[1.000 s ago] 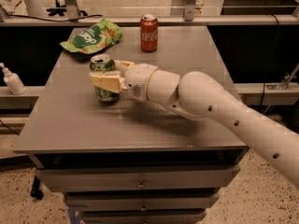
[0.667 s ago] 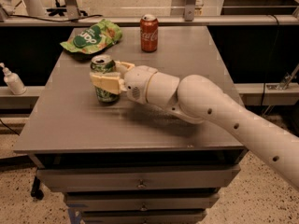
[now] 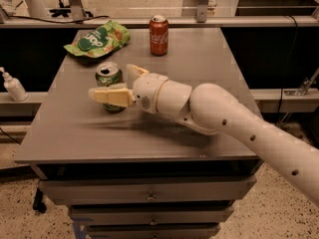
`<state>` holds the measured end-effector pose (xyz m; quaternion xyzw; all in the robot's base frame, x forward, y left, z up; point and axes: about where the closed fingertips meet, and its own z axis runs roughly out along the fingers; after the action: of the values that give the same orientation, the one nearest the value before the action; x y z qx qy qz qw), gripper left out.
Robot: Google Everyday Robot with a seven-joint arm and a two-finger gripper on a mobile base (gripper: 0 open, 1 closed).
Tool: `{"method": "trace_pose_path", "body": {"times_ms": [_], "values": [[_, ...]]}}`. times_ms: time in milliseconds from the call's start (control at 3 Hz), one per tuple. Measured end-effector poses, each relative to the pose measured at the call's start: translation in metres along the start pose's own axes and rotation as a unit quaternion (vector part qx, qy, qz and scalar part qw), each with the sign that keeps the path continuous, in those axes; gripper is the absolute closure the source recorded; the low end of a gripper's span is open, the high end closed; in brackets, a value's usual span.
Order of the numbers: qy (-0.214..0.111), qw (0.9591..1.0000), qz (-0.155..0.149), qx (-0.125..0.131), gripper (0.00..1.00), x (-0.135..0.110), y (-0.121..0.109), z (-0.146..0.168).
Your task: Place green can upright
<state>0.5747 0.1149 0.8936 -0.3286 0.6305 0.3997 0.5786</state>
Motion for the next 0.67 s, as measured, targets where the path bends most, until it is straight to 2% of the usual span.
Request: {"method": "trace_pose_path", "body": {"times_ms": [333,667], "values": [[0.003,1.0000,-0.002,-0.001,0.00,0.002,0.001,-0.004],[0.014,0.9999,-0.007,-0.002,0.00,0.006,-0.007,-0.021]]}}
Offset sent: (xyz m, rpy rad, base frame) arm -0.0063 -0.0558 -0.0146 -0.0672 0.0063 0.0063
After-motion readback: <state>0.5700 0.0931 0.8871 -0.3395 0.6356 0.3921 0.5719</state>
